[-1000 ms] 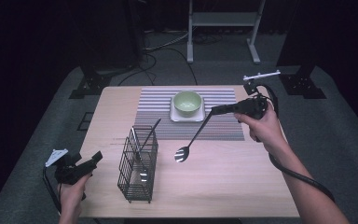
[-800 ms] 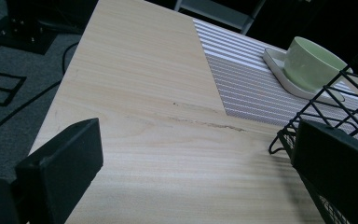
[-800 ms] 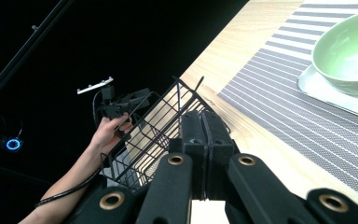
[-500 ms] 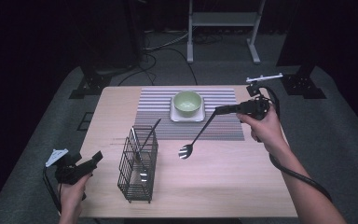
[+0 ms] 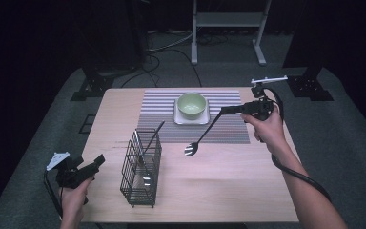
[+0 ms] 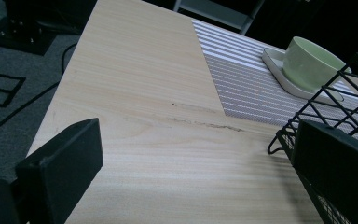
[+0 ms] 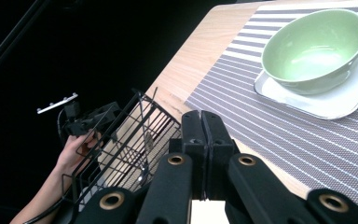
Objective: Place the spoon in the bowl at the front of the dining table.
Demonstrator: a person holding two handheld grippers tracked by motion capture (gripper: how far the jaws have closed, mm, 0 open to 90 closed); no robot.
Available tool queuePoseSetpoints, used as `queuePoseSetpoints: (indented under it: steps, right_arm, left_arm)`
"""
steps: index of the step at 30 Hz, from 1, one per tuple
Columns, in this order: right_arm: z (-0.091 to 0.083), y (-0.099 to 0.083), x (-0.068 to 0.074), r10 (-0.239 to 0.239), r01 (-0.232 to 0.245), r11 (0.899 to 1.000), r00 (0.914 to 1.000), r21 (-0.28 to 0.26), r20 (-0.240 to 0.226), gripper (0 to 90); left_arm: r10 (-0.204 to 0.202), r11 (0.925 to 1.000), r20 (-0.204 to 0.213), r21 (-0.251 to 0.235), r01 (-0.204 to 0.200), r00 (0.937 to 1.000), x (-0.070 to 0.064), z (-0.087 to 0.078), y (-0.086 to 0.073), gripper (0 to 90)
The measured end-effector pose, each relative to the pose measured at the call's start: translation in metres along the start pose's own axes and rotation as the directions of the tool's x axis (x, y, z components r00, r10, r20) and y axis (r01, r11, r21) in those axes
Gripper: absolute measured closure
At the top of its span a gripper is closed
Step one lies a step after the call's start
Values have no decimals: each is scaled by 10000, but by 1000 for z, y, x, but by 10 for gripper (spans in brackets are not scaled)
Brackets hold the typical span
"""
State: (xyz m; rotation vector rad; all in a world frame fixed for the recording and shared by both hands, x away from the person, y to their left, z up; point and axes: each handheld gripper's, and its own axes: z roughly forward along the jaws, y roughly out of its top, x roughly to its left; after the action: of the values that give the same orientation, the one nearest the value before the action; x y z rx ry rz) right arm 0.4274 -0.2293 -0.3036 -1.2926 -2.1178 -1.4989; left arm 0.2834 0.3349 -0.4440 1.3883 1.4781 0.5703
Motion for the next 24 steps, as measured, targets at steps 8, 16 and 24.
queuePoseSetpoints:
  steps: [8,16,24]
  right_arm:
    - [4,4,-7,99,-96,9998,9997,-149,232,893]
    - [7,7,-13,218,-208,9995,9990,-253,398,893]
    - [9,11,-16,277,-261,9992,9981,-295,559,893]
  left_arm:
    - [0,10000,3,-4,0,10000,0,0,0,10]
    - [8,10000,9,-1,-8,10000,0,0,0,10]
    - [-12,10000,-2,-25,12,10000,1,0,0,10]
